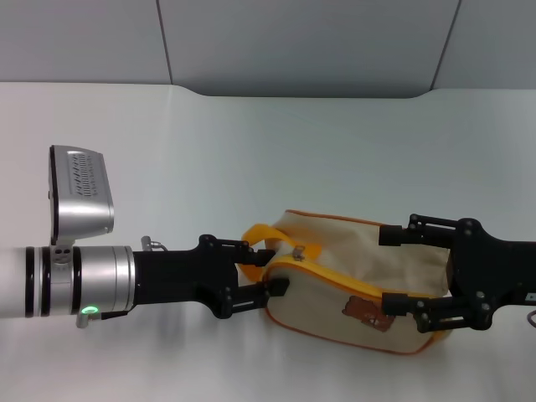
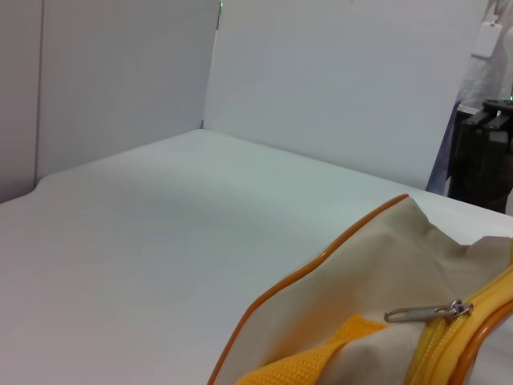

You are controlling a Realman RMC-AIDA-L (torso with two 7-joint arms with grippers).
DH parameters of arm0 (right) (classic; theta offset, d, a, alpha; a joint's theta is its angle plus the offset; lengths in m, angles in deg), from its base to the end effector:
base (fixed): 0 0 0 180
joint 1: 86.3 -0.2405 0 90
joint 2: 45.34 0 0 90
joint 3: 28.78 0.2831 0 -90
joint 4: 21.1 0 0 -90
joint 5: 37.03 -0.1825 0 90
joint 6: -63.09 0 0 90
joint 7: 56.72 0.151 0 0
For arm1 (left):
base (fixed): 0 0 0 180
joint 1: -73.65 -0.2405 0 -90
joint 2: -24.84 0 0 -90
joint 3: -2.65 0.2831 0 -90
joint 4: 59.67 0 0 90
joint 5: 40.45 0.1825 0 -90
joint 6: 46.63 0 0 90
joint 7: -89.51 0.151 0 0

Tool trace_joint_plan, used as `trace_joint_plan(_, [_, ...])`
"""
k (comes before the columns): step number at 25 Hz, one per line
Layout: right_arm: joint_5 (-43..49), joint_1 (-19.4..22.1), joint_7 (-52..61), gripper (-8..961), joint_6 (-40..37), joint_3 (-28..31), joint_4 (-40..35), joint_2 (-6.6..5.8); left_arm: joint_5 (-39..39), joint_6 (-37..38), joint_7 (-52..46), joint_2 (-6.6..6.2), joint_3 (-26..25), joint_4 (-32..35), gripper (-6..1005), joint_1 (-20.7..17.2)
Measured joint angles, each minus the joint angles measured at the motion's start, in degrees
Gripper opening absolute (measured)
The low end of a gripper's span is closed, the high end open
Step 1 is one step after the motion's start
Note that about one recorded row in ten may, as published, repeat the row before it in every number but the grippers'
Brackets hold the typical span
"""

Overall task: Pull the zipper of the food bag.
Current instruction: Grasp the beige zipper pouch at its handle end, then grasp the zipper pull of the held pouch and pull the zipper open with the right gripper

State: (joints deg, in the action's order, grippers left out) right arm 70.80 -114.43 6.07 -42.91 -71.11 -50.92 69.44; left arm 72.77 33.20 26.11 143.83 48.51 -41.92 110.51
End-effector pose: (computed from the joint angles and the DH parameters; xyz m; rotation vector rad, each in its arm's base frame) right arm 0.2583 0.2780 -0.0020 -2.8696 0.2666 0.9926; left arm -0.2537 0.3162 -0.0828 -2.8750 -0.4909 -0.6299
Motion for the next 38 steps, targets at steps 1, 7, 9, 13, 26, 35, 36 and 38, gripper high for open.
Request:
trace_joint_plan(1, [0.0, 0.0, 0.0, 842, 0.0, 0.0, 0.0, 0.00, -0.1, 0.0, 0.0, 0.00, 0.0, 0.0, 541, 0.0])
trace_joint_plan(7, [0.0, 0.0, -0.2, 842, 0.4, 0.2, 0.0, 0.20, -0.4, 0.5, 0.3, 0.00, 0.0, -0.1, 412, -0.1])
trace_joint_plan(9, [-0.5, 0.0, -0.4, 842, 1.0, 1.1, -0.1, 0.43, -0.5, 1.5, 0.8, -0.08, 0.0, -0.1, 387, 0.0])
trace_joint_plan(13, [-0.8, -0.3, -1.5, 842, 3.8, 7.3, -0.4, 2.34, -1.4, 3.9, 2.2, -0.36, -0.1, 0.3, 336, 0.0])
trace_joint_plan(26, [-0.6, -3.5, -20.1, 757, 15.7, 1.4, -0.9, 4.83, -2.7, 7.9, 0.1, -2.65, -1.1, 4.3, 106, 1.2])
trace_joint_plan(35, [-0.9, -6.1, -29.7, 348, 17.0, 0.5, 4.1, 5.06, -2.2, 11.9, -1.9, -3.10, -0.9, 8.2, 68, 1.8])
trace_joint_plan(36, [-1.1, -6.4, -30.6, 334, 17.0, 0.5, 4.7, 5.09, -2.2, 11.9, -1.9, -3.10, -0.9, 8.2, 66, 1.8])
trace_joint_plan(38, [-1.9, -7.1, -32.7, 306, 16.8, 0.4, 6.4, 5.10, -1.5, 12.1, -1.9, -2.93, -0.6, 8.3, 63, 2.3])
